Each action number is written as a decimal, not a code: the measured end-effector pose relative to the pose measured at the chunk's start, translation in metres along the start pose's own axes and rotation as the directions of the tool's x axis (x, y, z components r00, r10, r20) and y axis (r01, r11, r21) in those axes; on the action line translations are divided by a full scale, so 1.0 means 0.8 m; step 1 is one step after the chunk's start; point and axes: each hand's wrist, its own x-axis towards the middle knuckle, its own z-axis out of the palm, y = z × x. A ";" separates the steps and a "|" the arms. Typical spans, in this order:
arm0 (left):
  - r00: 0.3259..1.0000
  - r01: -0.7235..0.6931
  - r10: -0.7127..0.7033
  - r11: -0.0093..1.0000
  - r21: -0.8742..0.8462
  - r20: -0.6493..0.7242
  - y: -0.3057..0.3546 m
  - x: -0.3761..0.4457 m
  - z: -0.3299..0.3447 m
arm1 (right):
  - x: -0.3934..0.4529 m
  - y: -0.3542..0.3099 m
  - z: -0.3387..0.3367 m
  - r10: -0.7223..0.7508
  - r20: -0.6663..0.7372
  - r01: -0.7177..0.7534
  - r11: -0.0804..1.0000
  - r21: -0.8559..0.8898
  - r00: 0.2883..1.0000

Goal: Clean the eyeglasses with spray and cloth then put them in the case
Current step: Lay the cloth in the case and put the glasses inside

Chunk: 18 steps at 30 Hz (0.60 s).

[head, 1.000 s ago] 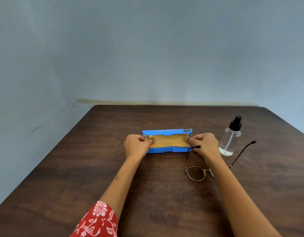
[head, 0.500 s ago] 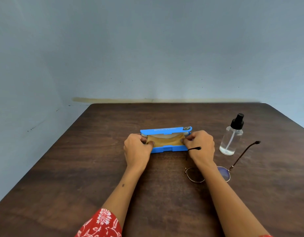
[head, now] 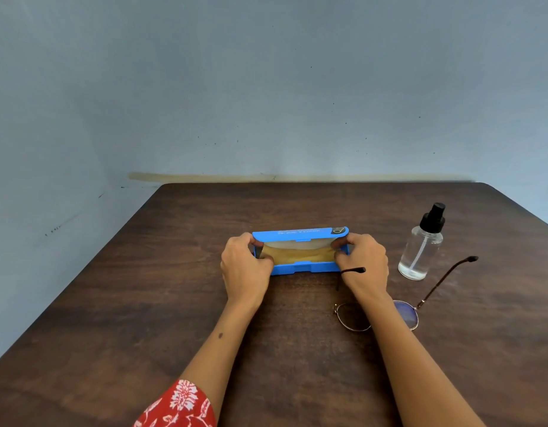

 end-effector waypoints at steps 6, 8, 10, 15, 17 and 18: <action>0.999 -0.044 0.044 0.999 -0.006 0.016 -0.002 -0.004 0.000 | -0.002 0.006 0.008 -0.093 0.035 0.093 0.995 -0.019 0.995; 0.999 -0.051 0.051 0.999 0.002 0.018 -0.003 -0.003 0.001 | -0.001 0.007 0.010 -0.106 0.049 0.107 0.994 -0.032 0.993; 0.998 -0.060 0.060 0.998 0.011 0.015 -0.004 -0.003 0.002 | 0.000 0.009 0.012 -0.113 0.058 0.116 0.992 -0.051 0.992; 0.996 -0.087 0.087 0.996 -0.006 -0.024 -0.005 -0.005 0.004 | -0.002 0.009 0.014 -0.123 0.052 0.126 0.991 -0.055 0.991; 0.996 -0.092 0.092 0.996 -0.009 -0.016 -0.006 -0.004 0.005 | -0.002 0.009 0.014 -0.125 0.056 0.129 0.990 -0.061 0.991; 0.995 -0.095 0.095 0.995 -0.004 -0.005 -0.008 -0.004 0.006 | -0.002 0.009 0.014 -0.126 0.058 0.129 0.990 -0.061 0.990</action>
